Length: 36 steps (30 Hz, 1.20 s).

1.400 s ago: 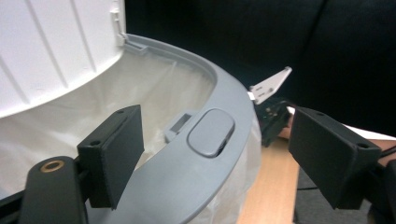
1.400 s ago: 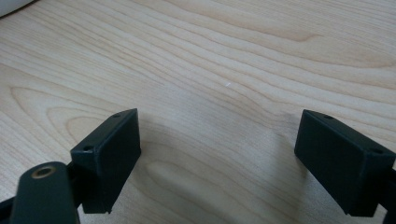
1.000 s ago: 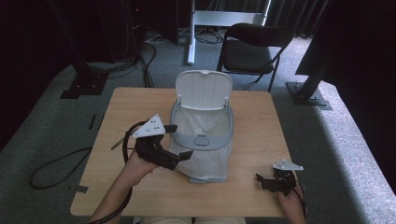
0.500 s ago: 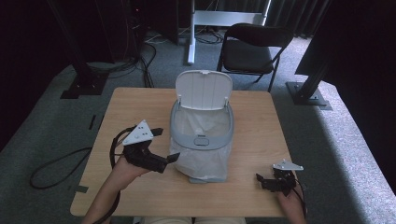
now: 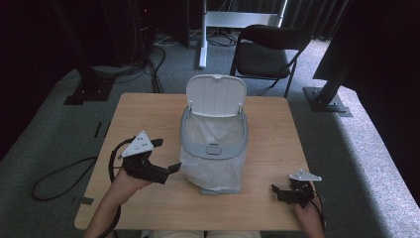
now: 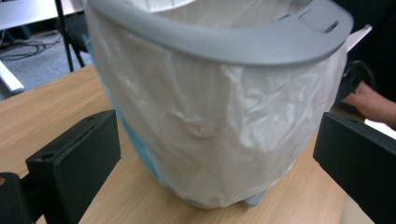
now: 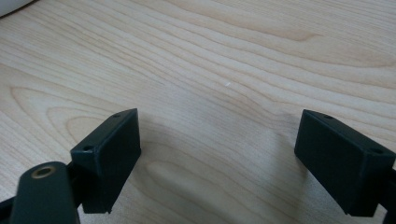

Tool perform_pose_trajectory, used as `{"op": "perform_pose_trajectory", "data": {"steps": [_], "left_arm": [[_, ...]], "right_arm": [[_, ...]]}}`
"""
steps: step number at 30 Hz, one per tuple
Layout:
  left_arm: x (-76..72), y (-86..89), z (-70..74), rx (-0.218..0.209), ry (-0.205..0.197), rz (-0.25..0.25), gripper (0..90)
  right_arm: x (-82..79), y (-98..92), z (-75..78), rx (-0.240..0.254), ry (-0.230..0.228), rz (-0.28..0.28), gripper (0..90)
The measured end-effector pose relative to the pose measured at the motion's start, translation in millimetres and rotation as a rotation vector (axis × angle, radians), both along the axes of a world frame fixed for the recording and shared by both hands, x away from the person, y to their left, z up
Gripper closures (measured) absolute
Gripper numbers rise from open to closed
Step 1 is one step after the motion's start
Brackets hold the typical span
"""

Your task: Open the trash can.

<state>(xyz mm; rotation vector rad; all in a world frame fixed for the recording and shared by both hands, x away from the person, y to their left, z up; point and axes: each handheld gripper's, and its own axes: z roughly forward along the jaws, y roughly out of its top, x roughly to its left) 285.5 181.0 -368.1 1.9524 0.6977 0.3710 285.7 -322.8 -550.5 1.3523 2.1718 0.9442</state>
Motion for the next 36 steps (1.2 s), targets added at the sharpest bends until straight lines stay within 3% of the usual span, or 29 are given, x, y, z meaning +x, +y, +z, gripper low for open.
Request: {"op": "perform_pose_trajectory", "data": {"steps": [19, 29, 31, 36], "left_arm": [[8.3, 33.6, -28.4, 0.002, 0.045, 0.091, 0.9], [15.1, 54.1, -40.8, 0.015, 0.054, 0.176, 0.9], [19.7, 60.0, -48.1, 0.02, 0.067, 0.213, 0.9], [26.2, 66.5, -61.0, 0.035, 0.093, 0.251, 0.9]], "right_arm": [[-0.1, 0.1, 0.0, -0.001, -0.001, 0.0, 13.5], [-0.1, 0.1, 0.0, -0.002, -0.001, 0.0, 13.5], [-0.1, 0.1, 0.0, -0.001, -0.001, 0.0, 13.6], [-0.1, 0.1, 0.0, -0.001, -0.001, 0.0, 13.5]]}}
